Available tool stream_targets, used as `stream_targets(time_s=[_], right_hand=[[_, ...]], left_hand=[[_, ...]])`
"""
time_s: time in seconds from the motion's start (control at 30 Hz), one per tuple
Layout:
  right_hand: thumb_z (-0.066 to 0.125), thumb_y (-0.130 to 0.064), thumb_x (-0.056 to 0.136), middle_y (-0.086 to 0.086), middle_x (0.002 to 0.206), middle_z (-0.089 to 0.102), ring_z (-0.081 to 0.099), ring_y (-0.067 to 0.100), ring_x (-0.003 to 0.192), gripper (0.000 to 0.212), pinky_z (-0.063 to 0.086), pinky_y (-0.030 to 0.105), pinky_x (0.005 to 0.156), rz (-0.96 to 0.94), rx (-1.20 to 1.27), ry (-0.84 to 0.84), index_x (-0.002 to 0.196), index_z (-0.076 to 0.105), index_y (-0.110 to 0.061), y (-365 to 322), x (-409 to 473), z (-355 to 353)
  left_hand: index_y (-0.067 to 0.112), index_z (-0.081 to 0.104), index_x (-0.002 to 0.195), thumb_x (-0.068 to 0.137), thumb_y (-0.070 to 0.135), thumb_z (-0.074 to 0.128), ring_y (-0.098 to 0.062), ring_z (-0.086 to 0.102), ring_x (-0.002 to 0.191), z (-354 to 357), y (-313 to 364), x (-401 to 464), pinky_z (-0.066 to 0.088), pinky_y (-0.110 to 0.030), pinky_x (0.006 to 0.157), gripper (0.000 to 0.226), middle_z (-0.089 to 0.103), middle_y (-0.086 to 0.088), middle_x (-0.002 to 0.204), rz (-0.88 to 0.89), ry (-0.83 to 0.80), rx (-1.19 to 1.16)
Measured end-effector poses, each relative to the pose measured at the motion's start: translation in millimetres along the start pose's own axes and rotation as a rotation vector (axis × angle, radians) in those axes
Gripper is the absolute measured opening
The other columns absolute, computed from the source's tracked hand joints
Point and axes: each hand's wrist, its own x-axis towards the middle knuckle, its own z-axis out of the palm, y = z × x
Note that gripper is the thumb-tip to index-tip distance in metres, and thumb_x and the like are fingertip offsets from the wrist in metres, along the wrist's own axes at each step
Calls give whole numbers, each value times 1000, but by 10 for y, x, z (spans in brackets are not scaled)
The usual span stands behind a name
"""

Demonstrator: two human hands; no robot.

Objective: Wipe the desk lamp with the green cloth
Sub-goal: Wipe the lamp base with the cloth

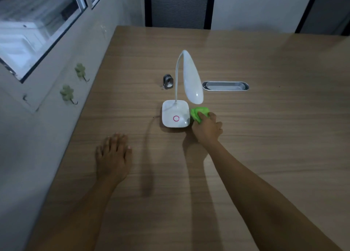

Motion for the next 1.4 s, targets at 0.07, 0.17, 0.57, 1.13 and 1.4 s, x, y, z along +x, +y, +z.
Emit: stream_targets(time_s=[0.07,0.17,0.57,1.13,1.4], right_hand=[[54,-27,85,7,148,33,41,43,116,47,36,50,101,-43,-1,41,132,49,-31,-82,-1,-31],[54,-24,84,7,149,32,42,42,113,52,38,49,100,-263,-20,-9,135,46,-34,-266,-95,7],[52,-30,89,11,145,33,37,43,117,45,32,52,102,-89,37,-19,133,45,-29,-382,104,65],[45,-35,91,15,143,32,33,42,123,47,27,51,107,118,25,-102,137,38,-28,-256,150,72],[48,-25,90,12,148,28,37,43,119,52,32,50,104,-142,-30,-149,140,34,-33,-188,-181,147]], left_hand=[[25,44,142,89,48,21,-33,36,140,-14,11,-3,25,-54,111,62,43,-6,152,-3,-7,0],[26,43,143,89,49,19,-32,35,141,-21,7,-8,25,-54,112,63,42,-5,152,-4,-13,6],[22,49,139,89,47,23,-34,41,137,-18,14,-3,30,-54,108,62,49,-8,147,2,17,13],[24,48,140,89,48,22,-33,39,138,5,2,13,29,-54,108,61,46,-6,149,-10,14,2],[27,45,141,89,49,22,-32,38,139,14,-1,22,29,-54,109,61,45,-4,150,-15,-6,11]])
